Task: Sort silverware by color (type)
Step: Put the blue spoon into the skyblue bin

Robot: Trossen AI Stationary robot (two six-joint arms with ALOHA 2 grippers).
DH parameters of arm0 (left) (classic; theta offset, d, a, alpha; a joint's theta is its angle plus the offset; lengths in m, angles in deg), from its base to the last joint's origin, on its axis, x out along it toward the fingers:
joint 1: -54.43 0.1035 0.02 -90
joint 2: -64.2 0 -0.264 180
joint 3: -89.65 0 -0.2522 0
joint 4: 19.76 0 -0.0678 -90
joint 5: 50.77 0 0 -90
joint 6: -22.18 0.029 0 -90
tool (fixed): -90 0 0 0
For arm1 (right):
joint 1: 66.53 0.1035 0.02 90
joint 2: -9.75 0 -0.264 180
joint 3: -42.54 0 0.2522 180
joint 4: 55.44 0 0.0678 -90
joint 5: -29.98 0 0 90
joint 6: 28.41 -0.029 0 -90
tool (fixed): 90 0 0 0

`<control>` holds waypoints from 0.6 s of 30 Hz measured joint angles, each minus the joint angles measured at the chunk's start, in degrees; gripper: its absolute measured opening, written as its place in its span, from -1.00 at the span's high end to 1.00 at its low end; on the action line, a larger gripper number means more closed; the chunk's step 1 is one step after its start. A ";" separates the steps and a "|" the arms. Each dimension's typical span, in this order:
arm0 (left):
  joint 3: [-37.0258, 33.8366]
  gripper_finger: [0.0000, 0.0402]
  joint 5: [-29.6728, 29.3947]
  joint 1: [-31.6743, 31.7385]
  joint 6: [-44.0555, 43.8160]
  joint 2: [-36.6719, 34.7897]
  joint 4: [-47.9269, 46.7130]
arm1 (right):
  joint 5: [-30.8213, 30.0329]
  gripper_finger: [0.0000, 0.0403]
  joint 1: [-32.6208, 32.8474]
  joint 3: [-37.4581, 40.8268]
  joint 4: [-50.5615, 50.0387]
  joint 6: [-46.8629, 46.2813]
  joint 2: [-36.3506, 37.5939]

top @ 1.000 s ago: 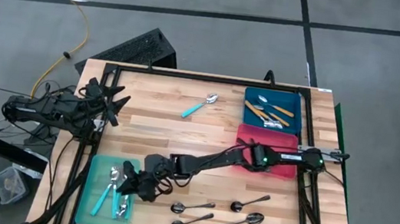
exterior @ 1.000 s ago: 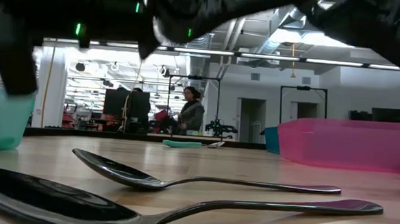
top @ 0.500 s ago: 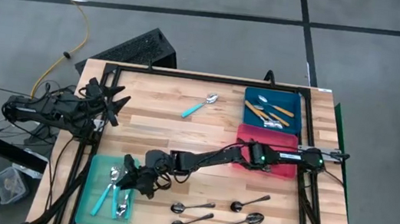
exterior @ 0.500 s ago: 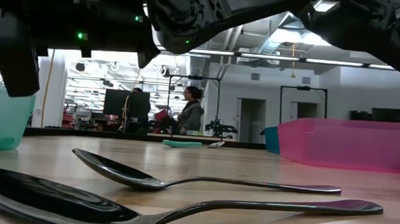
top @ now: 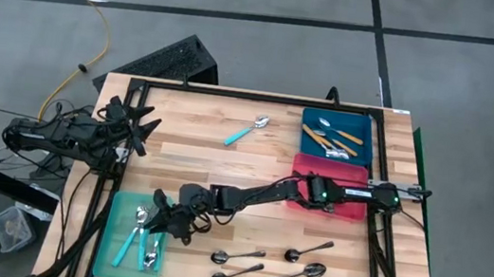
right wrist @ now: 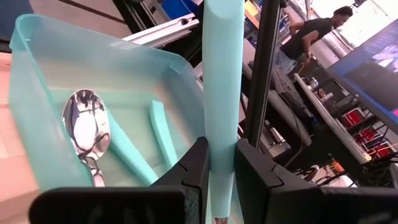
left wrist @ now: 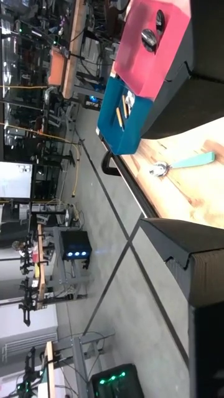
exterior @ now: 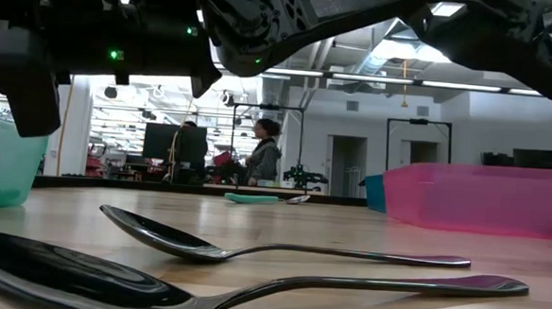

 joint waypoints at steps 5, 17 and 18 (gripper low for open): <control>0.00 -0.02 0.02 -0.02 0.00 0.00 0.00 | 0.21 0.60 -0.24 0.00 -0.98 -0.03 0.00; 0.00 -0.02 0.02 -0.01 -0.01 0.00 0.00 | 0.22 0.60 -0.35 0.00 -3.04 -0.08 0.00; 0.00 -0.02 0.00 -0.02 0.00 0.00 0.00 | 0.24 0.60 -0.35 0.00 -3.13 -0.08 0.00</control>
